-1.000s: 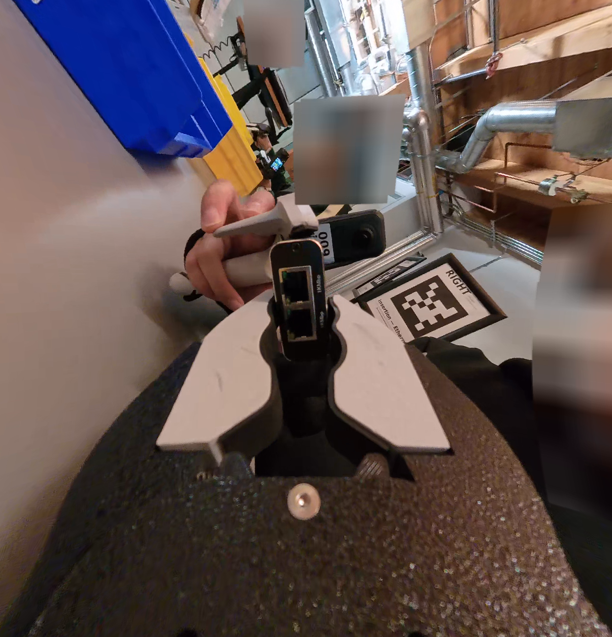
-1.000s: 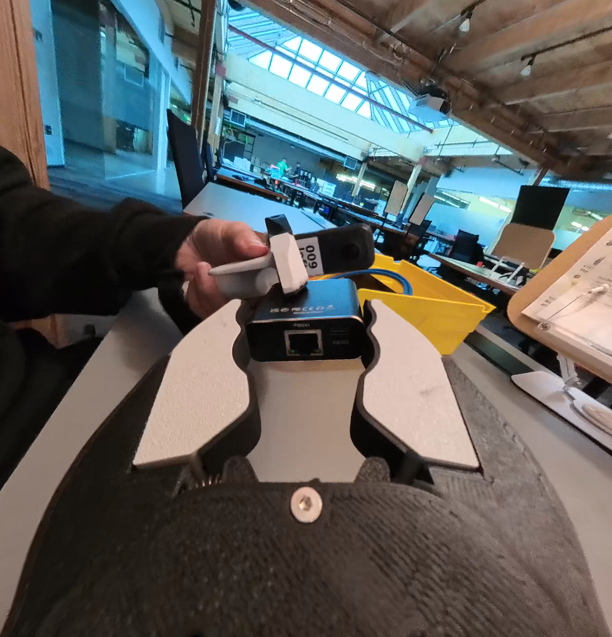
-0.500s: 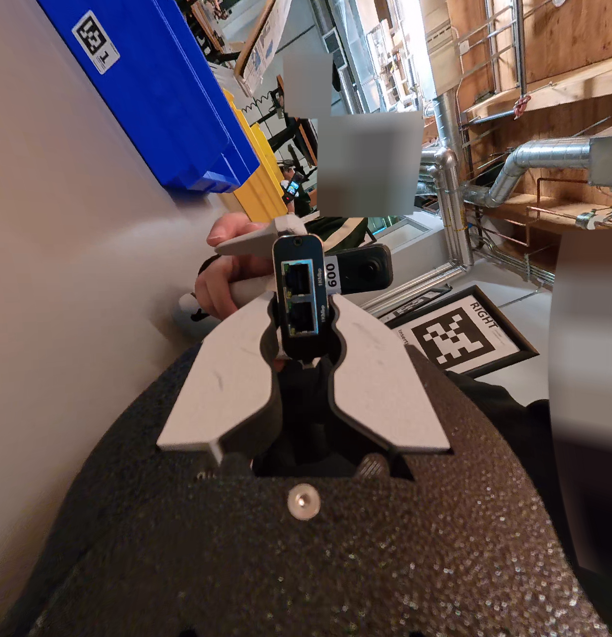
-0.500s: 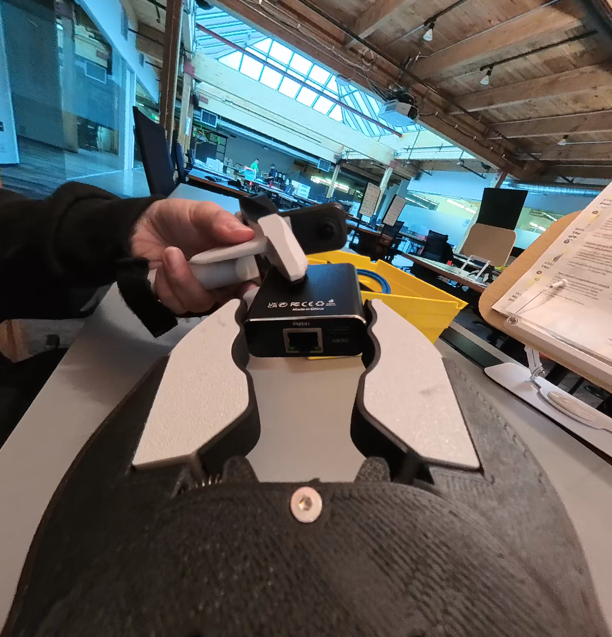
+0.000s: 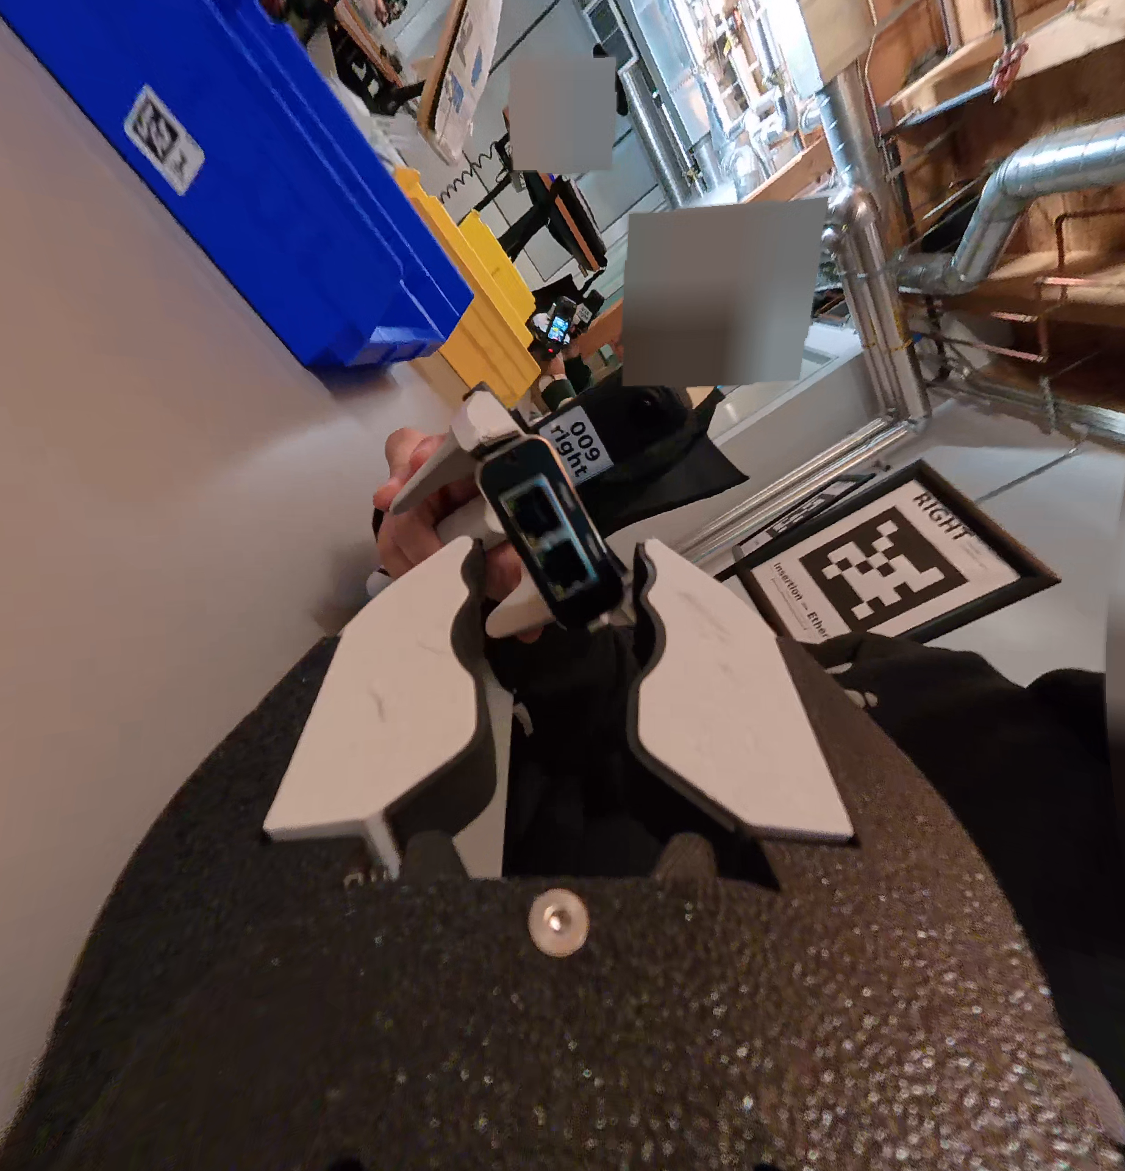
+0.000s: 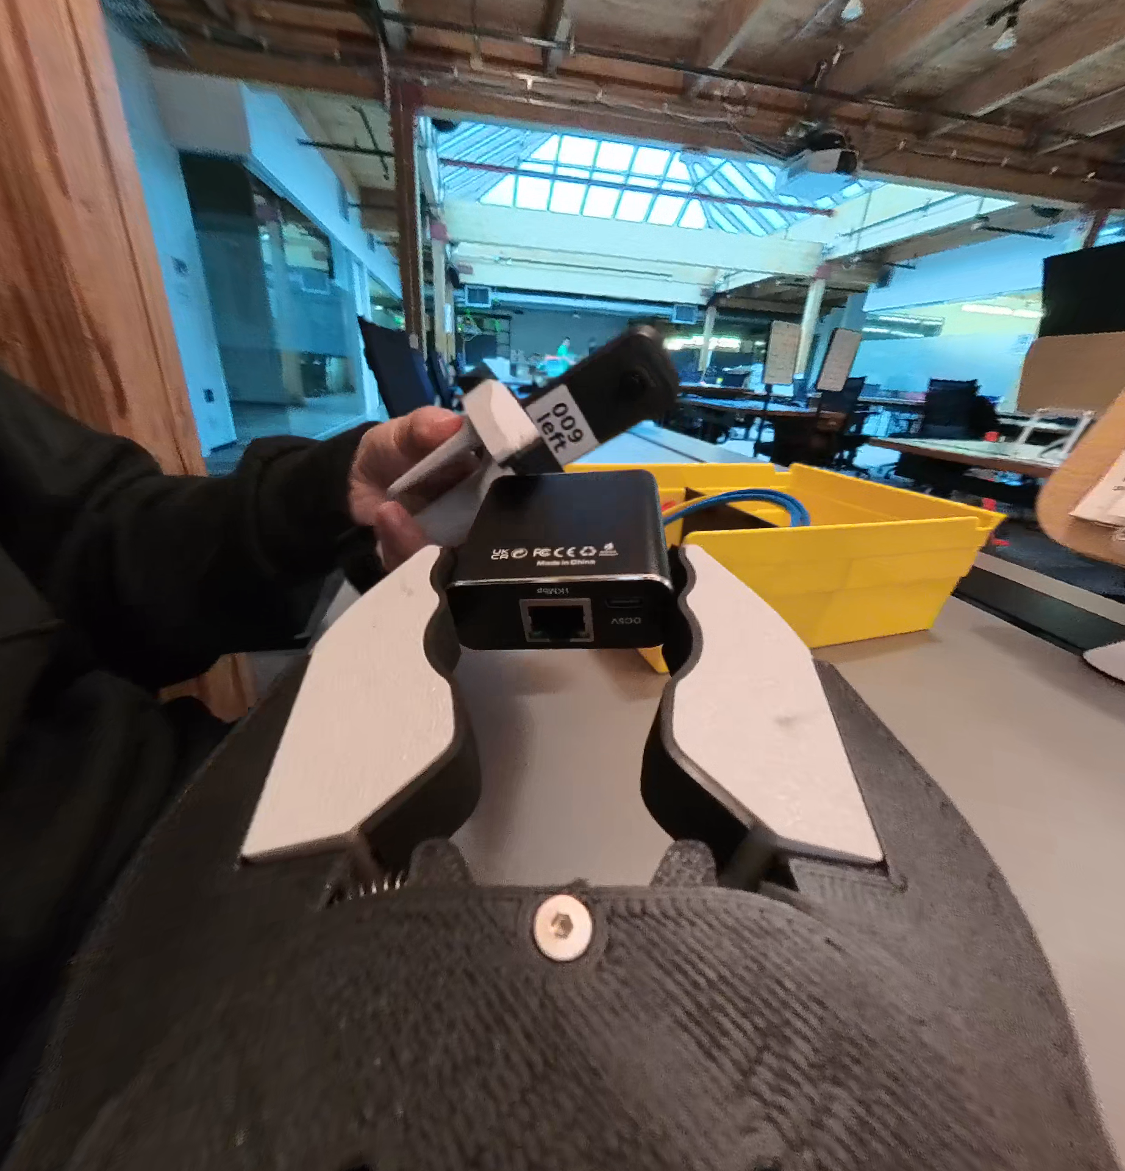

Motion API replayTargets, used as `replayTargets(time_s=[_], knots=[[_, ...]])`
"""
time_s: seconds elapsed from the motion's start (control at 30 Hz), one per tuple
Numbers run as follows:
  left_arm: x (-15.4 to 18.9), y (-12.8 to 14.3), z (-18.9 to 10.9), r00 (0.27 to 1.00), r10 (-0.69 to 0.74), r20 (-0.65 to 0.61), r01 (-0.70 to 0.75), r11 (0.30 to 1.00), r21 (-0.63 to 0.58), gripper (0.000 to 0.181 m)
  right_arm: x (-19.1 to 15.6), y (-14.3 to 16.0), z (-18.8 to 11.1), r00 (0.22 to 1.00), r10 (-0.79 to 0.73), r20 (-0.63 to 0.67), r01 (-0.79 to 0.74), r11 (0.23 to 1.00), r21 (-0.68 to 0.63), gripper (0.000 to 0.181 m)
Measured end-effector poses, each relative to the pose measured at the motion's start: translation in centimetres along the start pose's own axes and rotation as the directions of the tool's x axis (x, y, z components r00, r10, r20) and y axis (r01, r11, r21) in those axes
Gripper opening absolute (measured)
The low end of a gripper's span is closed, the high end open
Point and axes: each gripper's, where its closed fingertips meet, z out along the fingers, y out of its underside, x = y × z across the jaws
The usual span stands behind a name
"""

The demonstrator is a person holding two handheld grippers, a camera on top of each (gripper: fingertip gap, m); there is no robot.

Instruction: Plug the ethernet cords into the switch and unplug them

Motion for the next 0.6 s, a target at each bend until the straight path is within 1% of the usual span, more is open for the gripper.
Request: replayTargets(time_s=[0.1,0.13,0.17,0.2,0.23,0.27,0.3,0.33,0.37,0.4,0.47,0.5,0.53,0.57,0.6], knots=[[1.3,-1.8,-2.3,0.986,0.151,0.071,-0.154,0.987,0.039,0.043,1.5,-0.5,-1.1,0.998,0.013,-0.067,-0.011,0.999,0.031,0.065],[1.5,-2.5,-3.3,0.966,0.221,0.133,-0.229,0.972,0.044,0.042,2.1,-0.8,-1.6,0.995,0.024,-0.1,-0.018,0.998,0.055,0.065],[1.1,-3.2,-4.6,0.929,0.288,0.231,-0.303,0.952,0.032,0.041,2.7,-1.0,-2.0,0.992,0.041,-0.12,-0.032,0.997,0.072,0.065],[0.1,-3.9,-6.3,0.867,0.342,0.363,-0.367,0.93,0.001,0.041,3.3,-1.1,-2.4,0.988,0.047,-0.15,-0.035,0.996,0.08,0.065],[-1.2,-4.6,-8.4,0.775,0.375,0.508,-0.411,0.911,-0.044,0.041,3.6,-0.9,-2.7,0.984,0.048,-0.17,-0.035,0.996,0.081,0.065],[-2.7,-5.2,-10.8,0.664,0.387,0.639,-0.432,0.897,-0.094,0.04,3.8,-0.8,-2.8,0.983,0.055,-0.178,-0.042,0.996,0.079,0.065],[-3.9,-5.7,-13.1,0.558,0.385,0.735,-0.434,0.891,-0.137,0.039,4.1,-0.6,-2.8,0.979,0.059,-0.194,-0.045,0.996,0.077,0.065],[-4.9,-5.9,-15.0,0.482,0.37,0.794,-0.419,0.893,-0.162,0.039,4.2,-0.4,-2.8,0.978,0.058,-0.201,-0.045,0.997,0.068,0.065],[-5.6,-6.0,-16.2,0.452,0.346,0.822,-0.396,0.904,-0.163,0.038,4.3,-0.2,-2.6,0.977,0.057,-0.205,-0.046,0.997,0.059,0.065],[-6.2,-5.9,-16.5,0.463,0.318,0.828,-0.368,0.918,-0.147,0.038,4.3,-0.2,-2.5,0.976,0.051,-0.212,-0.04,0.998,0.056,0.065],[-7.7,-5.8,-16.1,0.503,0.286,0.816,-0.313,0.94,-0.136,0.038,4.3,-0.3,-2.4,0.977,0.057,-0.206,-0.044,0.997,0.068,0.065],[-8.7,-6.1,-15.9,0.496,0.281,0.821,-0.287,0.946,-0.15,0.038,4.3,-0.5,-2.4,0.976,0.062,-0.208,-0.046,0.996,0.079,0.065],[-9.7,-6.6,-15.9,0.471,0.293,0.832,-0.268,0.946,-0.182,0.038,4.3,-0.5,-2.4,0.977,0.066,-0.205,-0.05,0.995,0.083,0.065],[-10.5,-7.4,-16.0,0.425,0.356,0.832,-0.273,0.927,-0.257,0.037,4.3,-0.4,-2.5,0.976,0.07,-0.205,-0.054,0.995,0.082,0.065],[-10.9,-8.6,-16.1,0.342,0.47,0.814,-0.318,0.873,-0.37,0.033,4.3,-0.4,-2.5,0.976,0.07,-0.205,-0.055,0.995,0.081,0.065]])
